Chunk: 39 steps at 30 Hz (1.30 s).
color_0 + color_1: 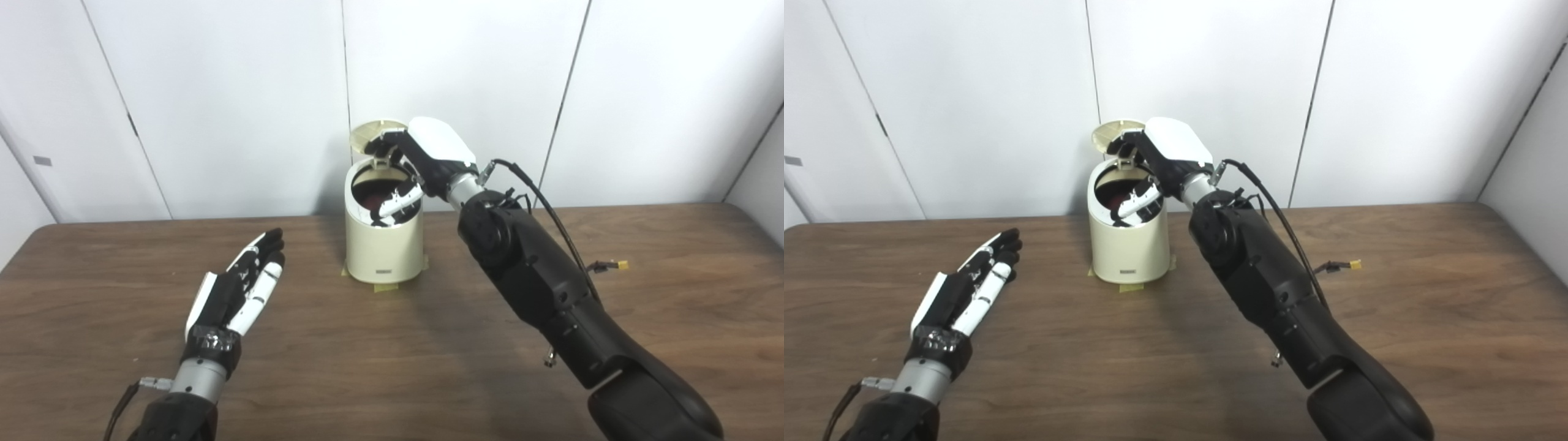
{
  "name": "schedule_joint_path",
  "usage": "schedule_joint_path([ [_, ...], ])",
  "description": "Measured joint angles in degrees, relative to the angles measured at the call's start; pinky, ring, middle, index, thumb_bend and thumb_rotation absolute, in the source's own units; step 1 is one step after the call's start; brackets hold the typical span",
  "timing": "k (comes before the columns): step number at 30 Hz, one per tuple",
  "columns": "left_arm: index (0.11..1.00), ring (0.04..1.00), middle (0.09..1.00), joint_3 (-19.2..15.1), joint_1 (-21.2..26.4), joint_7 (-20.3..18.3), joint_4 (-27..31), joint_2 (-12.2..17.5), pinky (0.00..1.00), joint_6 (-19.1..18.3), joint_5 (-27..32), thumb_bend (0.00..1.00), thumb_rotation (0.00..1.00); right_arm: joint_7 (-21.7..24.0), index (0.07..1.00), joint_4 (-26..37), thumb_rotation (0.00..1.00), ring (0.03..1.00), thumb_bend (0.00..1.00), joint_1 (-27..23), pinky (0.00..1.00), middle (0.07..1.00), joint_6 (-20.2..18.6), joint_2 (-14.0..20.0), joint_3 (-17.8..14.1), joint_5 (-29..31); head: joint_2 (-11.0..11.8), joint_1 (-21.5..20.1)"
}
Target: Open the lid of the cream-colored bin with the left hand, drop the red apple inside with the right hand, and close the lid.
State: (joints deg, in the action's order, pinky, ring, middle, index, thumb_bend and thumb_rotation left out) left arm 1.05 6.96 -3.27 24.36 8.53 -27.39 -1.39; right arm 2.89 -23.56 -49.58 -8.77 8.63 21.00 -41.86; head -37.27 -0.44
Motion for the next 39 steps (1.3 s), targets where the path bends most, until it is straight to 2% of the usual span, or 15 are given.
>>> schedule_joint_path([
  [8, 0.909, 0.921, 0.908, 0.0, 0.0, -1.1, 0.0, 0.0, 0.92, 0.0, -1.4, 0.37, 0.67, 0.0, 0.679, 0.2, 0.22, 0.746, 0.91, 0.0, 0.76, 0.744, -0.1, 0.0, 0.1, -0.3, -0.1, 0.1],
  [10, 0.907, 0.923, 0.908, 0.0, 0.0, -1.3, 0.0, 0.0, 0.92, 0.0, -1.9, 0.36, 0.67, -0.4, 0.649, 0.2, 0.20, 0.700, 0.90, 0.0, 0.67, 0.713, 0.0, 0.0, 0.1, -0.6, -0.1, 0.1],
  [11, 0.907, 0.926, 0.911, 0.0, 0.0, -1.5, 0.0, 0.0, 0.92, 0.0, -2.1, 0.36, 0.67, -1.0, 0.625, 0.1, 0.15, 0.654, 0.88, 0.1, 0.60, 0.679, 0.2, 0.0, 0.1, -0.7, -0.1, 0.2],
  [12, 0.907, 0.929, 0.913, 0.0, 0.0, -1.7, 0.0, 0.0, 0.93, 0.0, -2.5, 0.36, 0.67, -1.7, 0.559, 0.1, 0.14, 0.601, 0.71, 0.2, 0.54, 0.634, 0.4, 0.0, -0.1, -0.5, -0.1, 0.2],
  [13, 0.906, 0.930, 0.913, -0.1, 0.0, -1.9, 0.0, 0.0, 0.93, 0.0, -3.0, 0.36, 0.66, -2.5, 0.530, 0.2, 0.07, 0.545, 0.62, 0.3, 0.49, 0.558, 0.9, -0.1, -0.6, 0.0, -0.1, 0.2],
  [15, 0.905, 0.929, 0.913, -0.4, 0.0, -2.1, 0.0, -0.1, 0.93, 0.0, -3.3, 0.35, 0.66, -4.2, 0.531, 0.3, 0.01, 0.439, 0.53, 0.7, 0.38, 0.512, 2.6, -0.3, -1.9, 1.3, -0.2, 0.3],
  [17, 0.904, 0.932, 0.913, -0.6, 0.0, -2.2, 0.0, -0.3, 0.95, 0.0, -3.6, 0.35, 0.66, -5.8, 0.527, 1.4, 0.00, 0.409, 0.50, 1.2, 0.34, 0.502, 3.3, -0.5, -2.9, 2.2, -0.2, 0.3],
  [20, 0.904, 0.939, 0.915, -0.7, 0.0, -2.6, 0.0, -0.4, 0.97, 0.0, -4.0, 0.35, 0.66, -7.6, 0.498, 4.0, 0.00, 0.416, 0.50, 2.1, 0.34, 0.498, 4.1, -0.6, -4.4, 3.1, -0.1, 0.2],
  [23, 0.901, 0.946, 0.918, -0.9, 0.1, -3.2, 0.0, -0.5, 0.98, 0.0, -4.6, 0.35, 0.67, -8.0, 0.474, 6.5, 0.00, 0.437, 0.50, 3.5, 0.36, 0.498, 3.9, -1.5, -8.2, 6.6, 0.1, 0.3],
  [27, 0.897, 0.932, 0.912, -1.4, 0.3, -3.5, -0.1, -0.9, 0.94, 0.0, -5.3, 0.35, 0.65, -7.5, 0.483, 10.7, 0.00, 0.429, 0.50, 5.7, 0.35, 0.508, -0.1, -3.5, -12.7, 11.7, 0.2, 0.3],
  [30, 0.899, 0.943, 0.920, -1.8, 0.6, -3.7, -0.1, -1.2, 0.96, 0.0, -5.5, 0.34, 0.63, -5.4, 0.494, 14.6, 0.00, 0.429, 0.50, 7.2, 0.33, 0.507, -3.8, -4.0, -15.4, 15.6, 0.3, 0.4],
  [31, 0.896, 0.937, 0.918, -2.2, 0.6, -3.8, -0.2, -1.4, 0.95, 0.0, -5.4, 0.33, 0.59, -4.6, 0.483, 16.6, 0.00, 0.446, 0.51, 8.1, 0.38, 0.503, -5.6, -3.9, -16.0, 16.6, 0.4, 0.6],
  [33, 0.893, 0.935, 0.915, -2.9, 0.8, -3.9, -0.6, -1.7, 0.94, 0.0, -5.3, 0.33, 0.59, -3.1, 0.477, 21.4, 0.00, 0.452, 0.52, 10.6, 0.41, 0.505, -8.9, -3.6, -17.5, 18.2, 0.4, 0.6],
  [38, 0.891, 0.920, 0.894, -3.0, 2.8, -4.5, -3.0, -1.4, 0.94, -0.1, -6.6, 0.31, 0.62, -1.6, 0.495, 27.9, 0.00, 0.437, 0.52, 18.4, 0.41, 0.507, -13.9, -3.1, -21.3, 22.9, 0.7, 0.4],
  [39, 0.896, 0.911, 0.892, -3.0, 3.7, -4.7, -3.4, -1.0, 0.89, -0.1, -7.2, 0.32, 0.63, -1.3, 0.505, 29.0, 0.00, 0.438, 0.52, 20.0, 0.44, 0.505, -14.9, -3.1, -22.0, 24.3, 0.7, 0.4],
])
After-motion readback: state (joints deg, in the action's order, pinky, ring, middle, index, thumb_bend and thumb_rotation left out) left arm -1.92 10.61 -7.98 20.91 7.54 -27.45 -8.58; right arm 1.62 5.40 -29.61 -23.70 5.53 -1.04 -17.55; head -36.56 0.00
